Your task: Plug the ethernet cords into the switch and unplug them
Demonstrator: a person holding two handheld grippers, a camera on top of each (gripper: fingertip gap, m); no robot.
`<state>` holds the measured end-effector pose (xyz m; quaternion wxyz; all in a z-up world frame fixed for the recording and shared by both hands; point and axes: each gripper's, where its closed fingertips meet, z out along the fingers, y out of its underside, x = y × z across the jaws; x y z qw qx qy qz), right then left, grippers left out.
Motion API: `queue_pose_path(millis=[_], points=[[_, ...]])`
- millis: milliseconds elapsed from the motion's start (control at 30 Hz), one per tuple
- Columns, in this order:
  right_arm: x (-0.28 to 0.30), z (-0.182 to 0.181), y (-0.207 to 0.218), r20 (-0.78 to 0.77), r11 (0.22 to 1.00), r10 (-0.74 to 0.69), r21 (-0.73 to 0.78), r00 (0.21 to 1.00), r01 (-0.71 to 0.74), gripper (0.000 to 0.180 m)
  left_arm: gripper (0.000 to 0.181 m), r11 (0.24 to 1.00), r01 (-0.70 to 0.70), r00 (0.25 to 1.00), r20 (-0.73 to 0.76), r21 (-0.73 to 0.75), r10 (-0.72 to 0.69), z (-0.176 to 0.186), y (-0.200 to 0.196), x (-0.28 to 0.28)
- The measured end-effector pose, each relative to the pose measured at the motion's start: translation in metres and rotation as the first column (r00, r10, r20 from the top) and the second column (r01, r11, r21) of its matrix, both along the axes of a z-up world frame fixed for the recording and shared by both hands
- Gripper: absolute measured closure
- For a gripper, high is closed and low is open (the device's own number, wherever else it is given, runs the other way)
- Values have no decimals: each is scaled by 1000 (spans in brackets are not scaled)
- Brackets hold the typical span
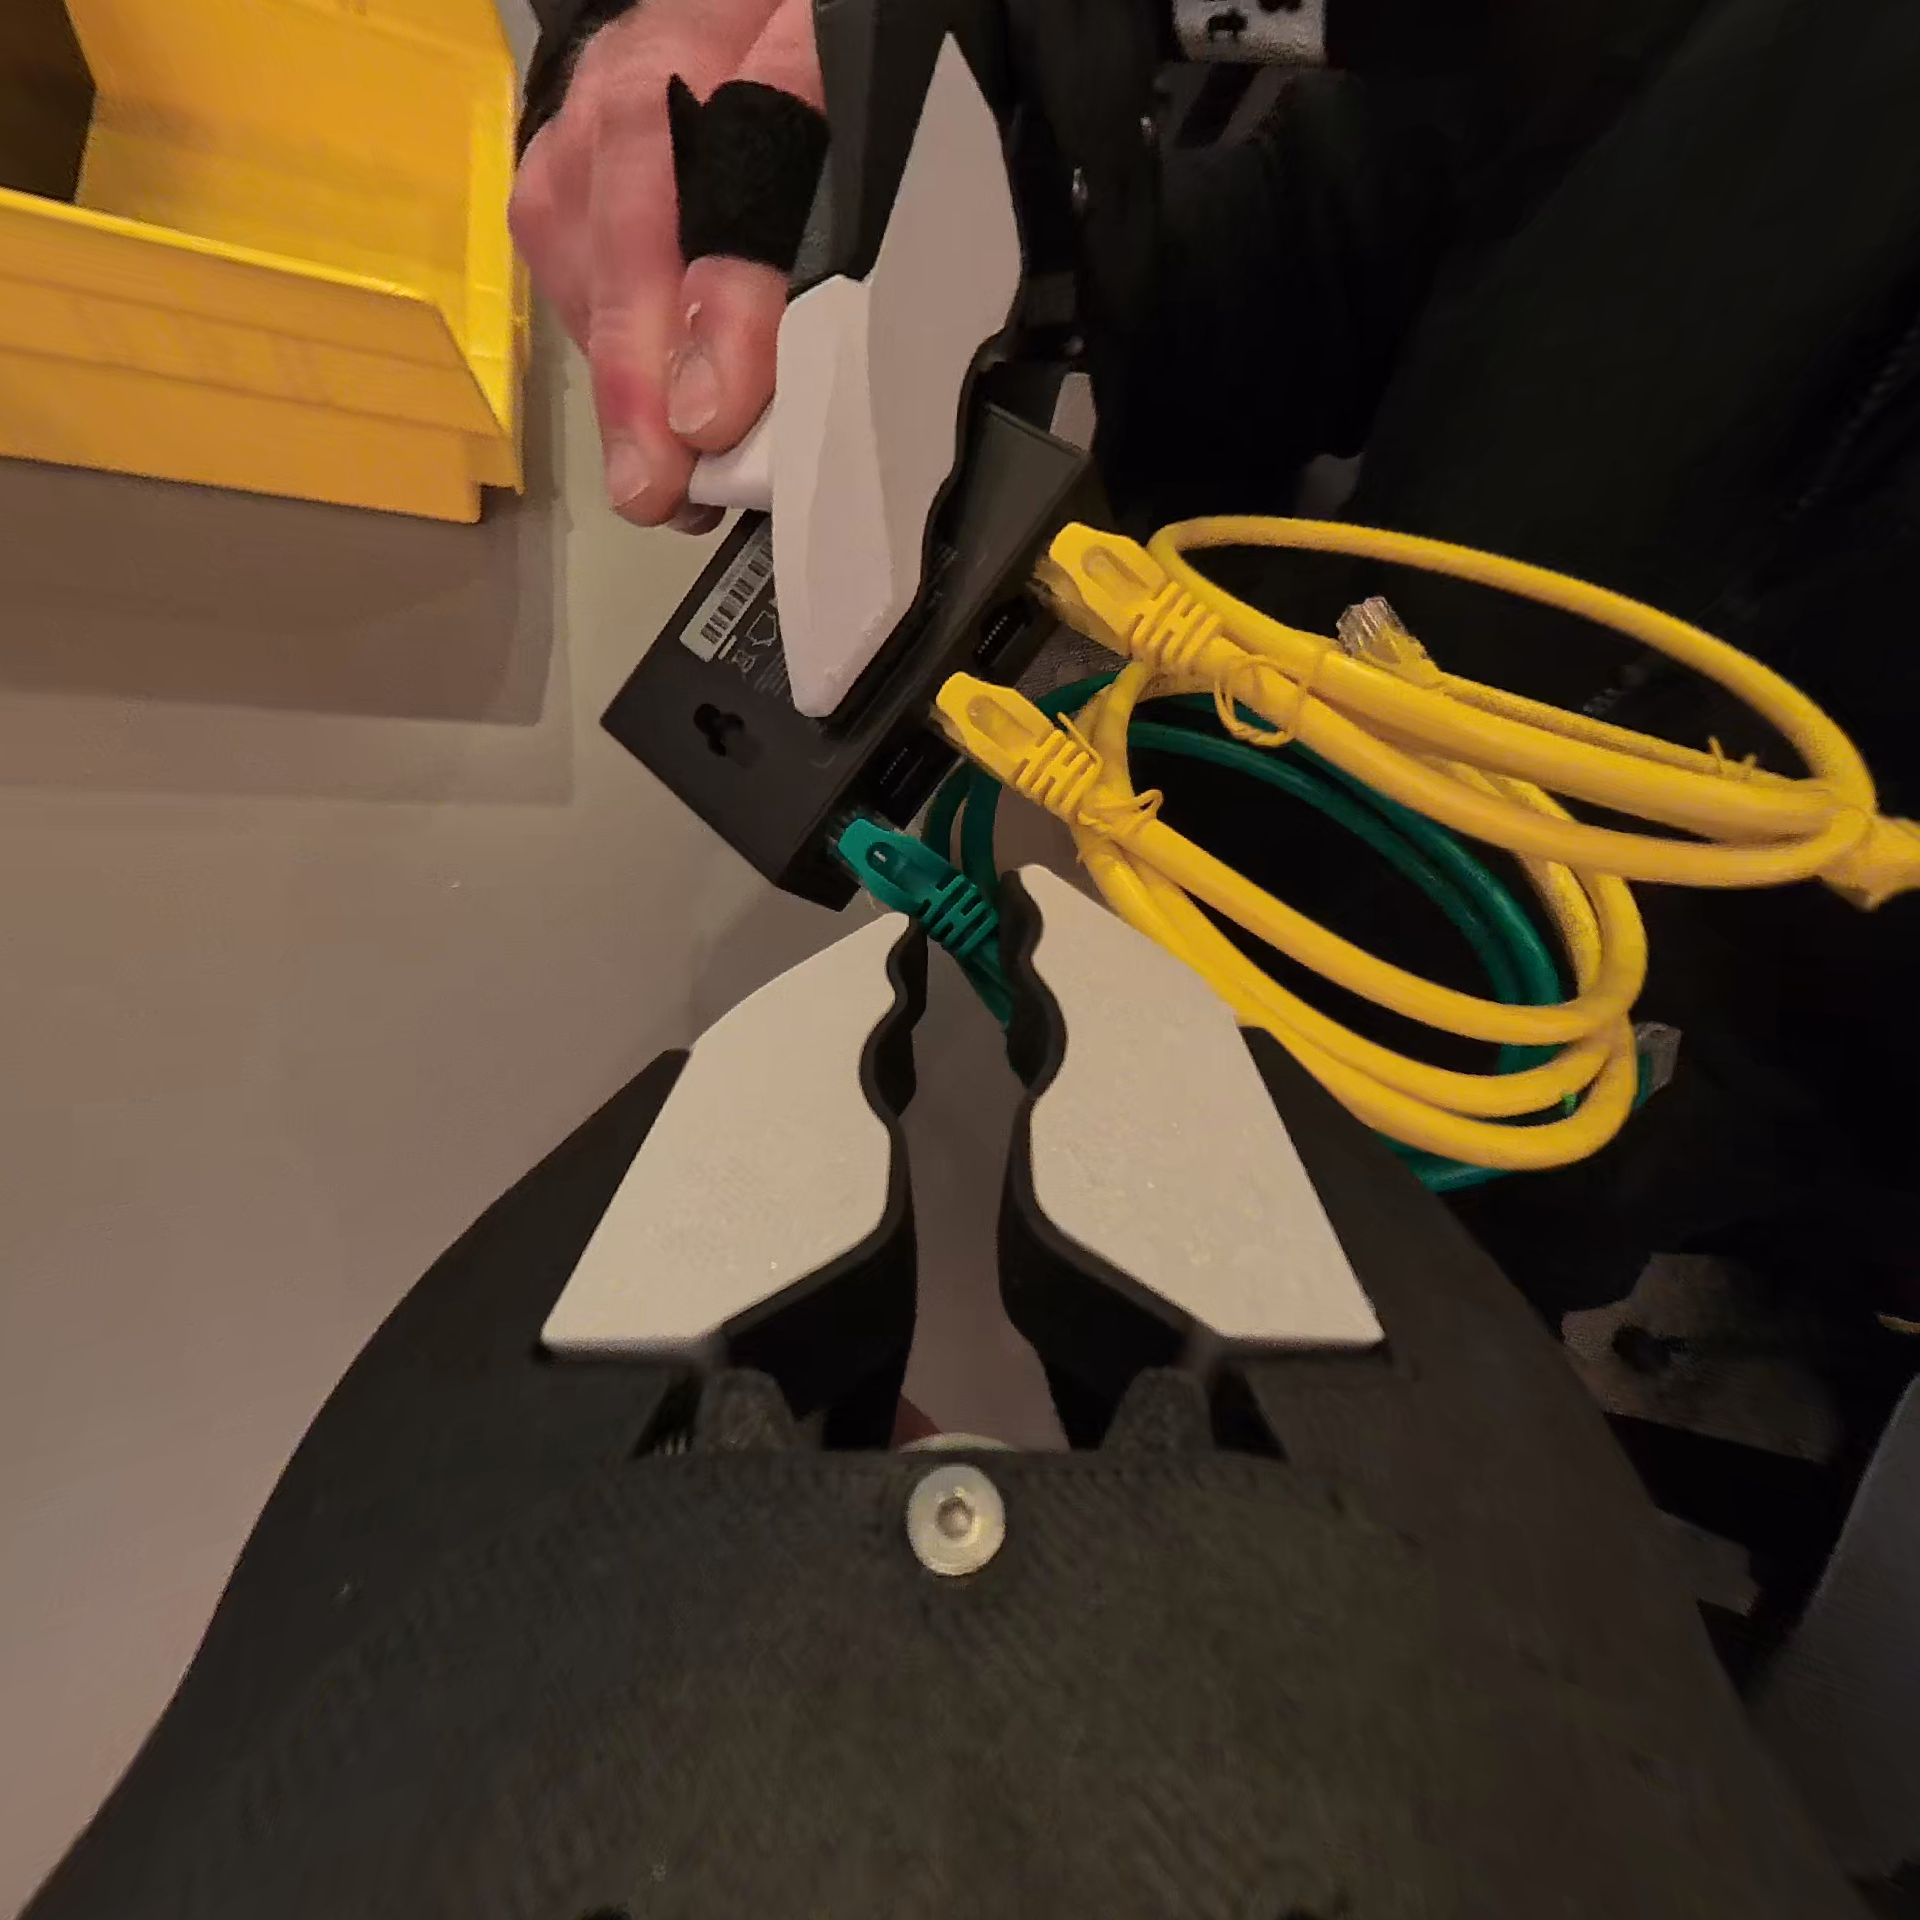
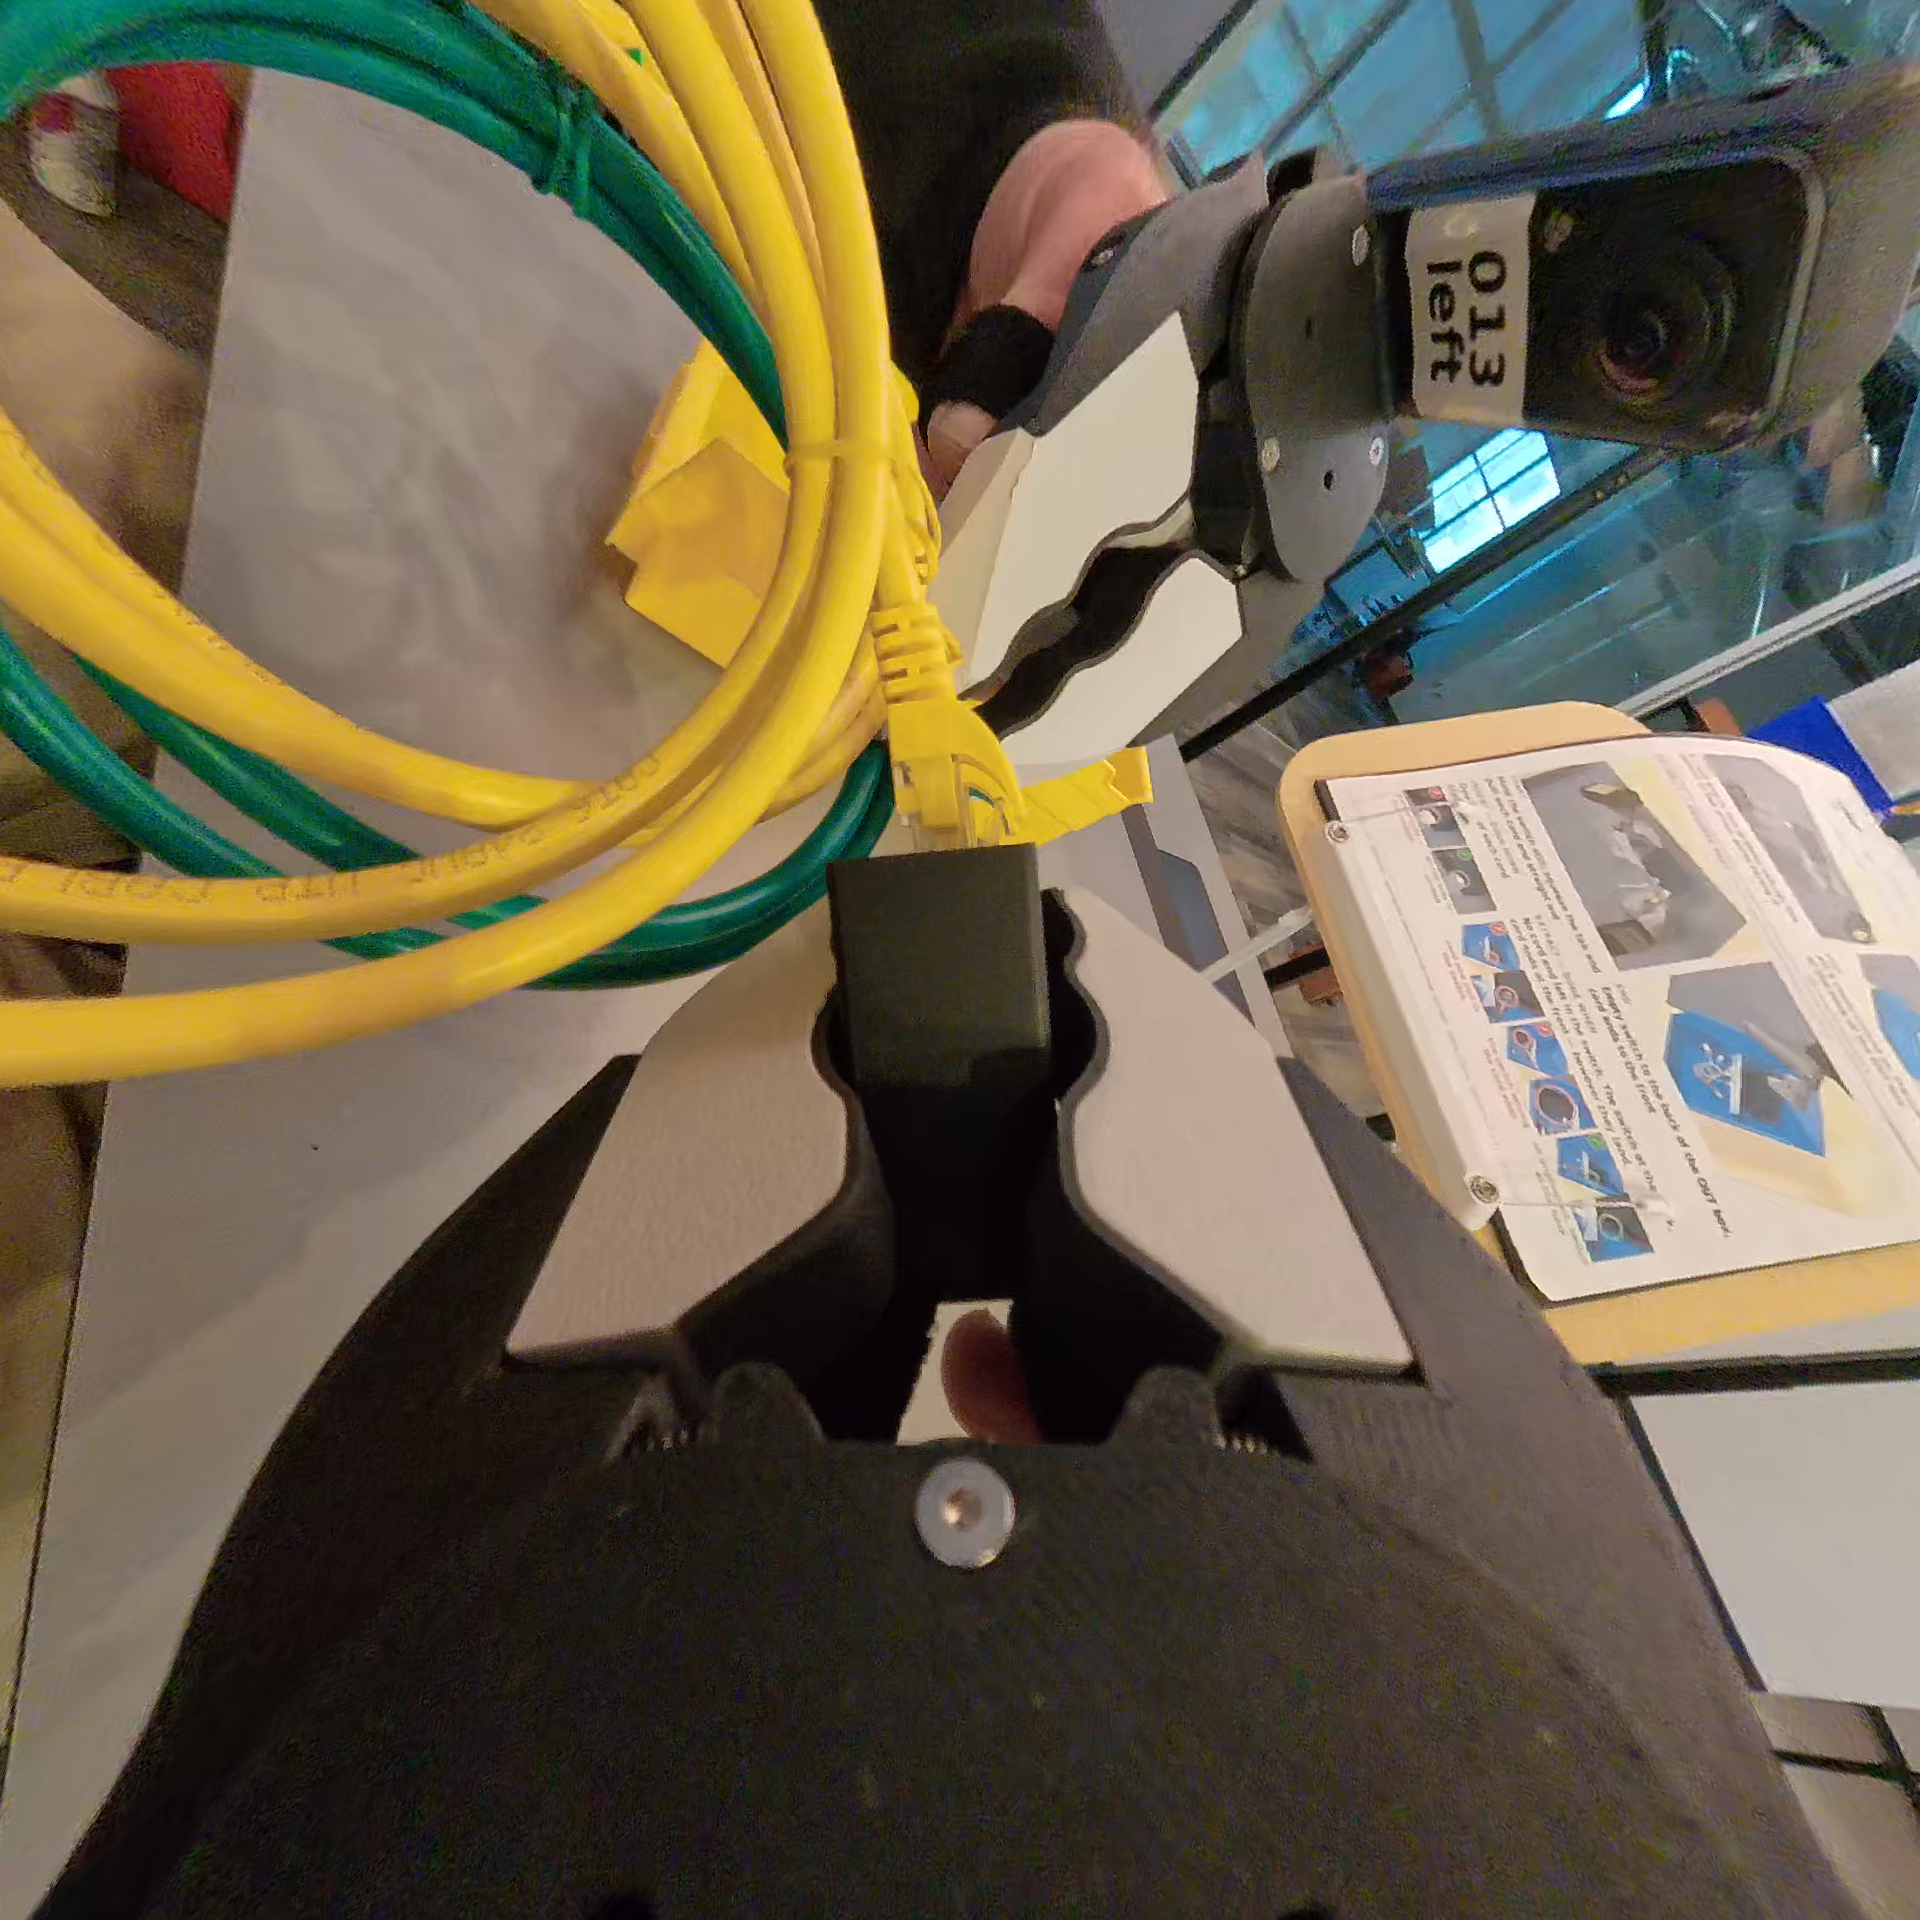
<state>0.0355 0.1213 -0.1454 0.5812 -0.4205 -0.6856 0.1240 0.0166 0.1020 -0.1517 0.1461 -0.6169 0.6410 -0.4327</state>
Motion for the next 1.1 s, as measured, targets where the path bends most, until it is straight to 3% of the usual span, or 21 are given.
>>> queue_pose_path(millis=[200,367,467,833,1000,1100], points=[[2,5,9,22,995,-67,81,998,65,149,168,995,-89,996,25,35,88,3,9,0],[3,14,12,4,982,-128,137,992,126,127,169,987,-154,986,67,38,151,-1,15,0],[4,10,11,41,981,-128,151,991,120,129,169,982,-174,983,76,67,169,-3,15,1],[3,-15,19,89,987,-137,-68,986,144,112,170,947,-312,949,66,74,308,-20,39,-14],[4,-16,21,58,951,-132,-275,990,143,98,171,939,-330,943,69,93,325,-22,43,-17],[5,-19,22,74,951,-141,-267,987,156,102,171,936,-343,939,61,80,339,-27,44,-17]])
